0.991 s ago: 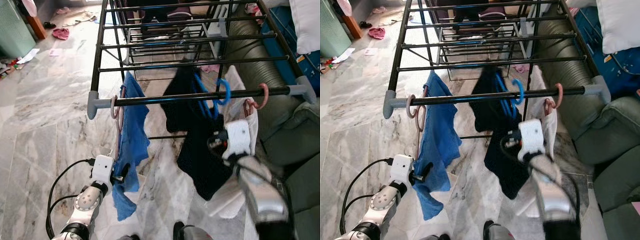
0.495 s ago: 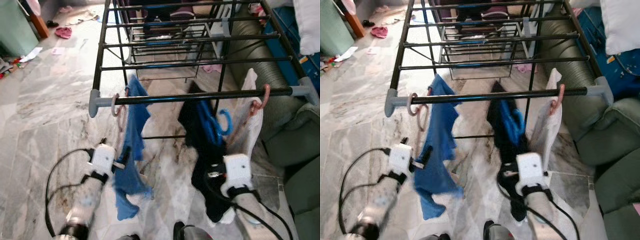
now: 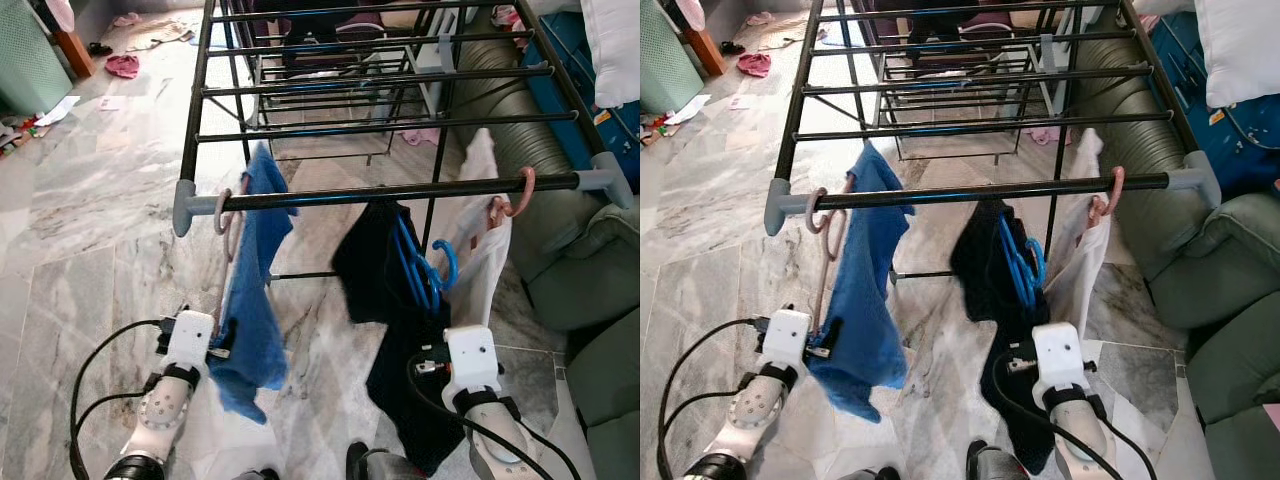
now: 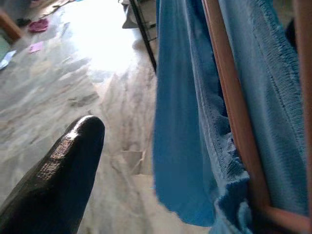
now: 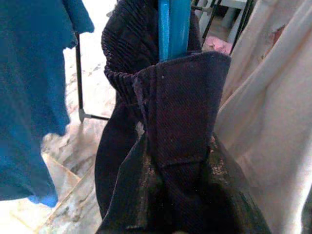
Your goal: Hang hanger
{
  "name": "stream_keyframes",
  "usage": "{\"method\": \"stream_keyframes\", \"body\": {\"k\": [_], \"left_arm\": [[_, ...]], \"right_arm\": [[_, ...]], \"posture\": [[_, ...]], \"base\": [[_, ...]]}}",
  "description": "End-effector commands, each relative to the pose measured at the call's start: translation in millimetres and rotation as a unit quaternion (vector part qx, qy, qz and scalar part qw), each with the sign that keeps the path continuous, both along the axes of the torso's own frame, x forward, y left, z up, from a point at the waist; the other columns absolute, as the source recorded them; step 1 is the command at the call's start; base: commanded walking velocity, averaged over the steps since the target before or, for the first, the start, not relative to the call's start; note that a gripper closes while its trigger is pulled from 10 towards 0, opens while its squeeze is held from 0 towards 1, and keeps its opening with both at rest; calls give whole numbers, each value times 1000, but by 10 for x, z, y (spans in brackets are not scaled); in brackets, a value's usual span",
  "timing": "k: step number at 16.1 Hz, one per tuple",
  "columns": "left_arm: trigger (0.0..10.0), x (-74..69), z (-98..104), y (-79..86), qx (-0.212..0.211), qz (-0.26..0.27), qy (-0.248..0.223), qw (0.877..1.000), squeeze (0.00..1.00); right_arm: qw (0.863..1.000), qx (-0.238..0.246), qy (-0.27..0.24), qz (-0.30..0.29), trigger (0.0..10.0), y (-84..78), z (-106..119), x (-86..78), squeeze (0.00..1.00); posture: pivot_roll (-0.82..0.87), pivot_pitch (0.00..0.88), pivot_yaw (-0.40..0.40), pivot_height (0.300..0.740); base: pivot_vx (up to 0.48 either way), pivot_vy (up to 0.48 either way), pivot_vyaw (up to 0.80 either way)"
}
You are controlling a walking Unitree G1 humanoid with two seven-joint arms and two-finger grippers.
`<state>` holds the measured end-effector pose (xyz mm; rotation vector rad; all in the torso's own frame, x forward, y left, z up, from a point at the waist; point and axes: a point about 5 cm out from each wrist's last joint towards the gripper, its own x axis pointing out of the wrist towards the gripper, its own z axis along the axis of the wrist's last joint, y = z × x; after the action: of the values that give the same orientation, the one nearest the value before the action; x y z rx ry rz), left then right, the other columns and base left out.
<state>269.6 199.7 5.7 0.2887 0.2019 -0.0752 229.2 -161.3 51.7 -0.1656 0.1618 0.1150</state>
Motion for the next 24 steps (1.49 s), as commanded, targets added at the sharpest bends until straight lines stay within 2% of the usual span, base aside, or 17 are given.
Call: {"method": "stream_keyframes", "body": {"k": [1, 4, 9, 12, 17, 19, 21, 24], "left_arm": [[10000, -161, -170, 82, 15, 13, 49, 999, 0], [10000, -208, -237, 131, 23, 25, 75, 997, 0], [10000, -304, -350, 191, 30, 43, 121, 991, 0], [10000, -295, -368, 292, 34, 59, 156, 985, 0], [10000, -207, -295, 282, 34, 54, 135, 989, 0], [10000, -216, -310, 277, 35, 57, 141, 988, 0], [10000, -204, -291, 242, 37, 51, 125, 990, 0], [10000, -236, -308, 295, 40, 68, 131, 988, 0]], "right_arm": [[1000, 9, -13, 8, 10000, 40, 45, 13, 0], [1000, 10, -10, 13, 10000, 60, 33, 28, 0], [1000, 11, -10, 16, 10000, 66, 33, 47, 0], [1000, 12, -8, 20, 10000, 76, 29, 58, 0], [1000, 13, -9, 21, 10000, 82, 31, 70, 0], [1000, 13, -9, 22, 10000, 85, 26, 73, 0], [1000, 15, -8, 24, 10000, 93, 20, 74, 0], [998, 29, -5, 60, 10000, 181, 33, 87, 0]], "posture": [[-187, 172, 24, 740], [-185, 172, 20, 740], [-182, 169, 20, 740], [-183, 168, 21, 740], [-184, 165, 25, 740], [-184, 163, 27, 740], [-182, 160, 25, 740], [-175, 153, 22, 740]], "base": [[0, 0, 0], [0, 0, 0], [-273, 0, 0], [-320, 0, 0], [-322, 0, 0], [-322, 0, 0], [-302, 0, 0], [-86, 0, 0]]}}
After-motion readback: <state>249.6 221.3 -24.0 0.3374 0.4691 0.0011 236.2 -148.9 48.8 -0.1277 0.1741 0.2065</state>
